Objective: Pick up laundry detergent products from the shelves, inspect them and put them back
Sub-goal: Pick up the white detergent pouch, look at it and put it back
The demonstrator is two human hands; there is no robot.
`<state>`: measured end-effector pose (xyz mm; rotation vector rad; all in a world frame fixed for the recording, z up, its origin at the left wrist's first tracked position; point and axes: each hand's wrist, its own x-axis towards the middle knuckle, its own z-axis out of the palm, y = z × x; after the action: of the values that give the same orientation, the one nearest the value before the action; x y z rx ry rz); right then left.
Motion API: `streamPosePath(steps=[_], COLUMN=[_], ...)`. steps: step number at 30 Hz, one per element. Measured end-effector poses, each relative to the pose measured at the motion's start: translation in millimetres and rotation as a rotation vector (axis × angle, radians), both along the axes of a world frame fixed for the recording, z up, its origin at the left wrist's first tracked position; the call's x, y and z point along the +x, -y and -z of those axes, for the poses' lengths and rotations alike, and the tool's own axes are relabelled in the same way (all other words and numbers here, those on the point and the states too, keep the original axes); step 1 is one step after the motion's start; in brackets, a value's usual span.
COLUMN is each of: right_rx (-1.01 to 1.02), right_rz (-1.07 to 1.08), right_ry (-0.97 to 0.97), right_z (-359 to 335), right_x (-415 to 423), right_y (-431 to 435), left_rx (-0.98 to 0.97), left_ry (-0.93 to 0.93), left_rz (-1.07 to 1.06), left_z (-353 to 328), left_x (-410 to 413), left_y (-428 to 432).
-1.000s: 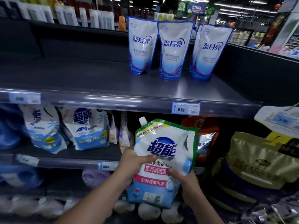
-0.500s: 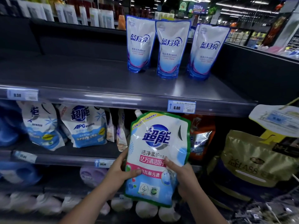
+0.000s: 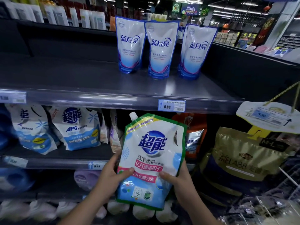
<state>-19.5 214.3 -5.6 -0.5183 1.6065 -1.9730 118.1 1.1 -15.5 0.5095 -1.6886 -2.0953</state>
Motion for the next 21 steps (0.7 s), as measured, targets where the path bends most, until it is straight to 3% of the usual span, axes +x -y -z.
streamPosePath(steps=[7, 15, 21], right_rx=[0.036, 0.068, 0.096], right_rz=[-0.022, 0.073, 0.149], right_ry=[-0.087, 0.062, 0.023], right_z=[2, 17, 9], right_x=[-1, -8, -33], right_y=[-6, 4, 29], left_rx=[0.175, 0.249, 0.243], left_ry=[0.016, 0.020, 0.022], left_rz=[-0.085, -0.114, -0.206], left_z=[19, 20, 19], left_x=[0, -8, -39], left_y=[-11, -9, 4])
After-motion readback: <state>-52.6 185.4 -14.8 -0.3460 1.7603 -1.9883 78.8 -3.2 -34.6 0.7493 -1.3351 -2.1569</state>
